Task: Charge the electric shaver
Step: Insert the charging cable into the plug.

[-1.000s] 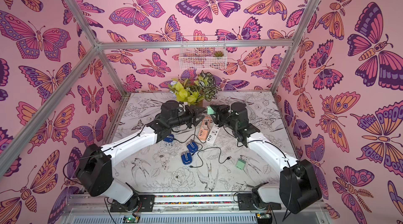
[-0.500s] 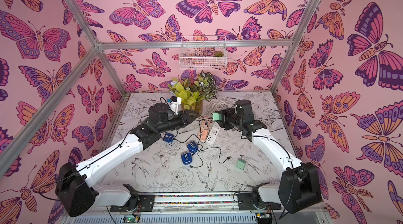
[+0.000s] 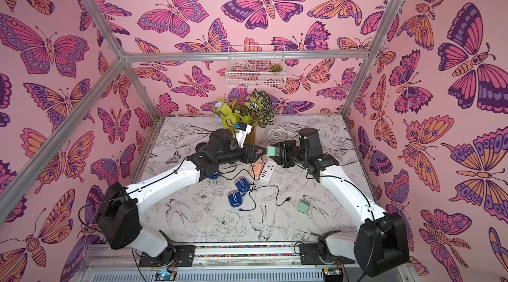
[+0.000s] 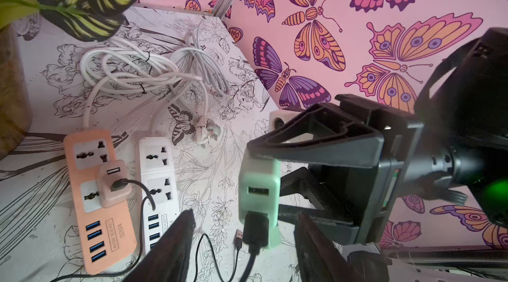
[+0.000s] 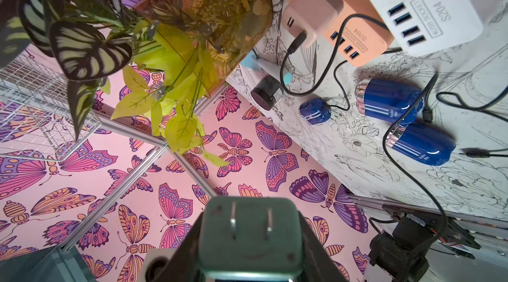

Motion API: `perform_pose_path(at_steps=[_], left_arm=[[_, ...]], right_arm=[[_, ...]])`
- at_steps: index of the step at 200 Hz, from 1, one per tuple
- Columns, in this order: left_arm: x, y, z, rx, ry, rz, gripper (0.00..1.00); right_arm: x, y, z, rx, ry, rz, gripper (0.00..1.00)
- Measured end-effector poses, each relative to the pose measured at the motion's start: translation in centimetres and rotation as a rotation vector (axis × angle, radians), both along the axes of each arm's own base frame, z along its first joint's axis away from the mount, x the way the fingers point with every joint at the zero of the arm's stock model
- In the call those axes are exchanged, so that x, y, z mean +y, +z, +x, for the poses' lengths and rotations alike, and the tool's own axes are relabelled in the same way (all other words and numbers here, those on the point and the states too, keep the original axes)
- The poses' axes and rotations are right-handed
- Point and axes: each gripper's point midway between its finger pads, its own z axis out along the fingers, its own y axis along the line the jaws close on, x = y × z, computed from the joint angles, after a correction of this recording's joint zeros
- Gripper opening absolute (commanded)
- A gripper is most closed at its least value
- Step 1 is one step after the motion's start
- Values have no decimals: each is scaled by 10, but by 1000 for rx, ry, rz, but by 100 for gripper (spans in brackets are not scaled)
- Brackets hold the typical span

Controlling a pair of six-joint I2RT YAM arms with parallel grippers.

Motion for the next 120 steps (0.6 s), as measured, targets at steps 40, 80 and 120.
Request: perform_pose_path(at_steps=[40, 80, 120], left_arm=[[-14, -4, 1, -21, -32, 12, 46], [-27, -5, -2, -13, -67, -1, 28], [-29, -2, 0, -3, -62, -14, 31]], right_arm=[[2, 3, -4, 15, -1, 32, 0], [-2, 0, -6, 25, -26, 54, 0], [-3, 3, -2, 13, -43, 68, 0]])
